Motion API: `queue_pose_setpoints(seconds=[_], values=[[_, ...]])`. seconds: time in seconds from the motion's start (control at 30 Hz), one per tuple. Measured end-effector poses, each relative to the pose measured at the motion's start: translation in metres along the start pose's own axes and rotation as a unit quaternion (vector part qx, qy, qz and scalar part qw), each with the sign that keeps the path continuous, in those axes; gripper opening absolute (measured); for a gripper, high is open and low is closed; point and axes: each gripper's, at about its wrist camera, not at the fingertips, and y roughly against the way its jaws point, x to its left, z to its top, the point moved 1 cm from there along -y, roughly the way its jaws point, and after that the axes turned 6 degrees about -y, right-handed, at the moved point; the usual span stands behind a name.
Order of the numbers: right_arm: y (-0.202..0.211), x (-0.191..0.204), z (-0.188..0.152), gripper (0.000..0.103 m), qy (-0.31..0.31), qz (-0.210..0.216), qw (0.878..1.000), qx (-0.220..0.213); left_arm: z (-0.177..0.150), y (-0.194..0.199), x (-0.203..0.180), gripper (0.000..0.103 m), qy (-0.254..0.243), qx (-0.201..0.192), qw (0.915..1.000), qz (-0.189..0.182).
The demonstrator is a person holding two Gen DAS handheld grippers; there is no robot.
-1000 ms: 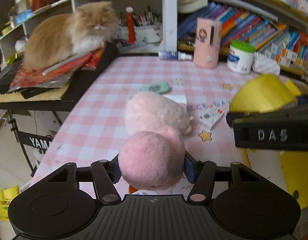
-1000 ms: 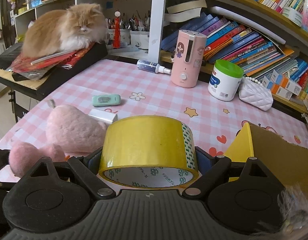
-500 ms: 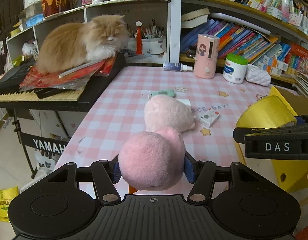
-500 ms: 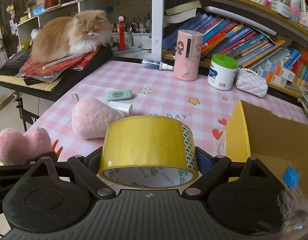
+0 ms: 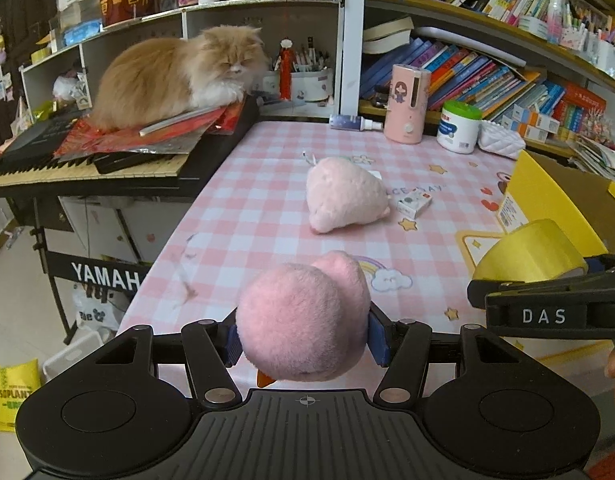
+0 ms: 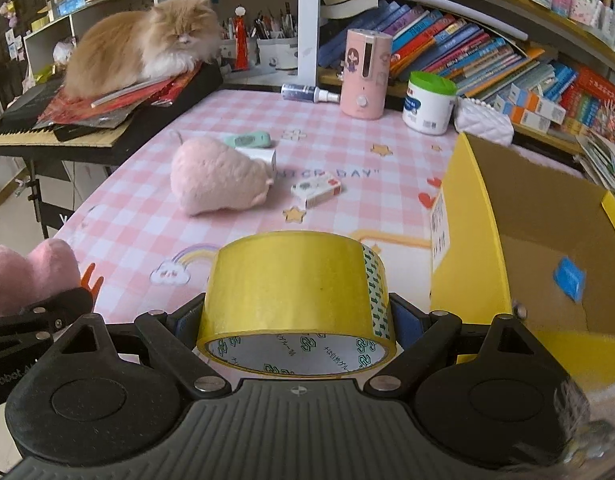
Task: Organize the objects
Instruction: 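Carry the tape roll with the right tool while the left tool carries the chick toward the box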
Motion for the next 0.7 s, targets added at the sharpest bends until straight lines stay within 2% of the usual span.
queue_pose_setpoints(seconds=[0.3, 0.7], values=[[0.026, 0.004, -0.034, 0.089, -0.012, -0.006, 1.000, 0.010, -0.023, 0.023, -0.005, 0.058, -0.018, 0.006, 0.9996, -0.020], [0.056, -0.013, -0.081, 0.090, -0.066, -0.033, 0.997, 0.018, -0.048, 0.038, -0.032, 0.058, -0.070, 0.020, 0.9954, -0.063]])
